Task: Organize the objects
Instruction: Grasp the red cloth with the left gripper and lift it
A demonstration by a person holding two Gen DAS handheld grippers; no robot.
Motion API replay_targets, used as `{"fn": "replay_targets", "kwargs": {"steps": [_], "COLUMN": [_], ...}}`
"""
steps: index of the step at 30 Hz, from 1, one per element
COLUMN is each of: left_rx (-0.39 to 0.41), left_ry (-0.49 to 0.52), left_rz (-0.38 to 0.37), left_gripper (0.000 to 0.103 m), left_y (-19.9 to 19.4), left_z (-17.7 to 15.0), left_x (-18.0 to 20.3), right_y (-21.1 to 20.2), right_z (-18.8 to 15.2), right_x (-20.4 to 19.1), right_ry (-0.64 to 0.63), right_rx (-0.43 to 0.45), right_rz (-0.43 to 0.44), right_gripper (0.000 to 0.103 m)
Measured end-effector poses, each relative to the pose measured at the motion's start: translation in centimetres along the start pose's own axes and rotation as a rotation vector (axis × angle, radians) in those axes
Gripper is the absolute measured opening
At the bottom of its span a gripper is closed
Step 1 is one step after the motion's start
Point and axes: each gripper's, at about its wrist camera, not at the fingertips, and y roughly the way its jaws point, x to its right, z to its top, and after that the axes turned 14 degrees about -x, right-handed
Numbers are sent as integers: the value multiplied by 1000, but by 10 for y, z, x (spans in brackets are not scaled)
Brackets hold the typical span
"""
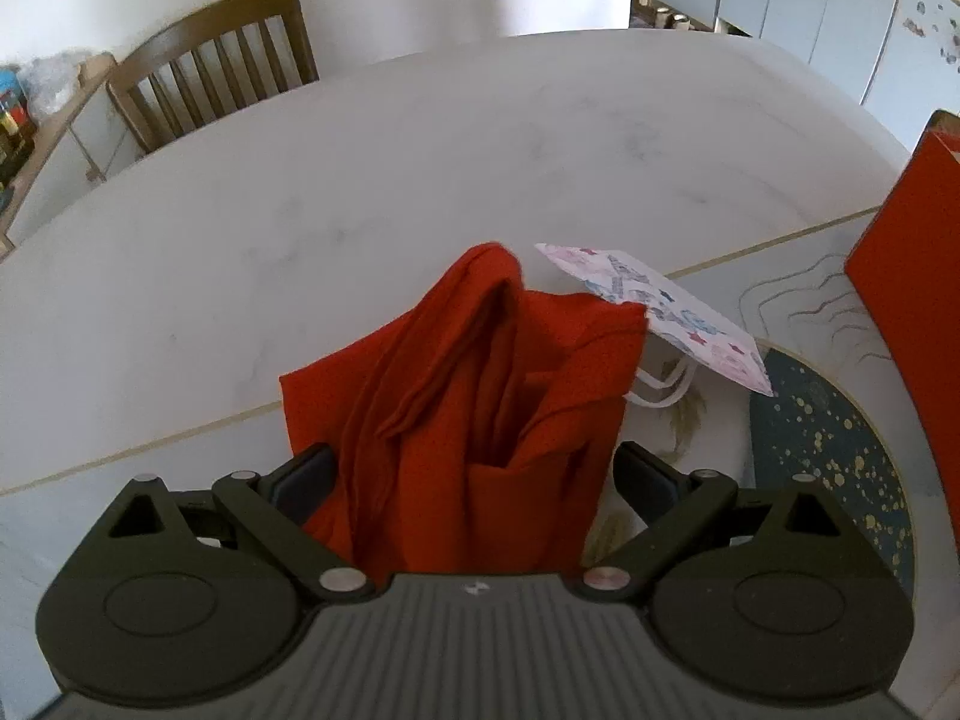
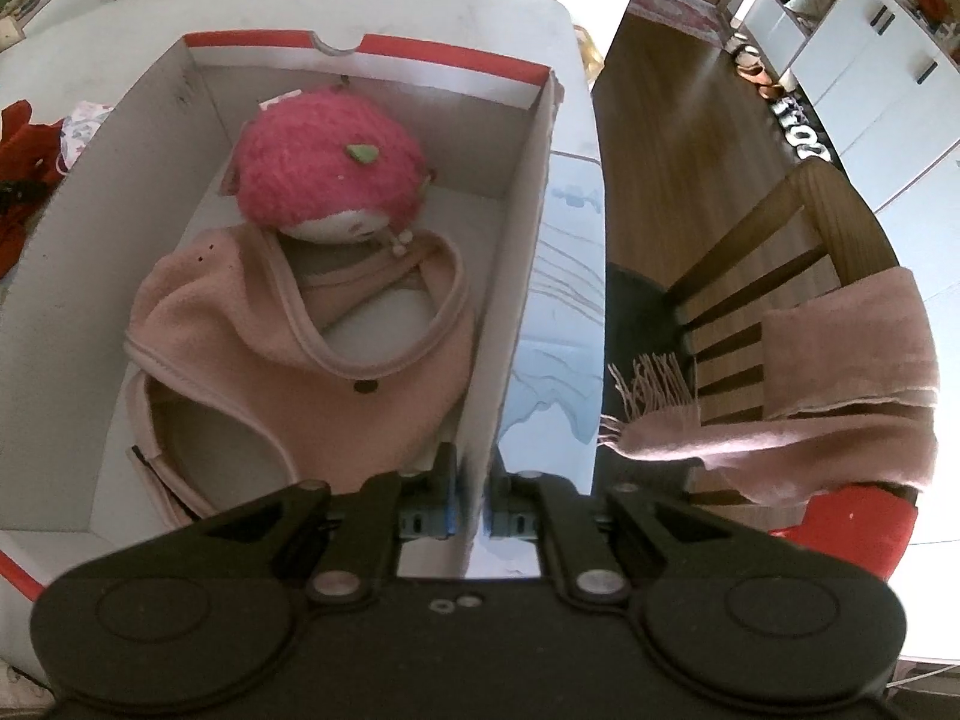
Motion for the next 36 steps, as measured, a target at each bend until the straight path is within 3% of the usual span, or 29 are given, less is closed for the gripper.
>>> {"fn": "replay_targets", "kwargs": {"steps": [2,4,6,11,14,22,31,36], "left_rx": [-4,1,7,20,18,16,72,116], "left_ry": [-9,-13,-20,-35,-45,-105,-88,-77], "left_rz": [-9,-19,-23,-15,-20,-33,-33,-69], "left_gripper": [98,89,70,33,24,18,18,18], "left_y": [3,4,3,-2,-9,-49,-136,-185], "left_z": [1,-1,-1,0,-2,-6,-17,-25], "left_x": [-3,-4,-6,-6,-6,-15,-10,4], "right_y": [1,1,1,1,2,0,-1,0], "right_z": [0,0,0,1,1,-1,-3,-5], "right_x": [0,0,1,-1,-2,-3,-3,-3], "right_ry": [1,-1,-2,-8,-15,-31,-55,-66], "right_rx": [-2,-2,-5,-7,-5,3,19,31], "right_rz": [0,0,2,-7,-9,-12,-12,-9], "right_gripper": [7,7,7,7,6,6,6,6]}}
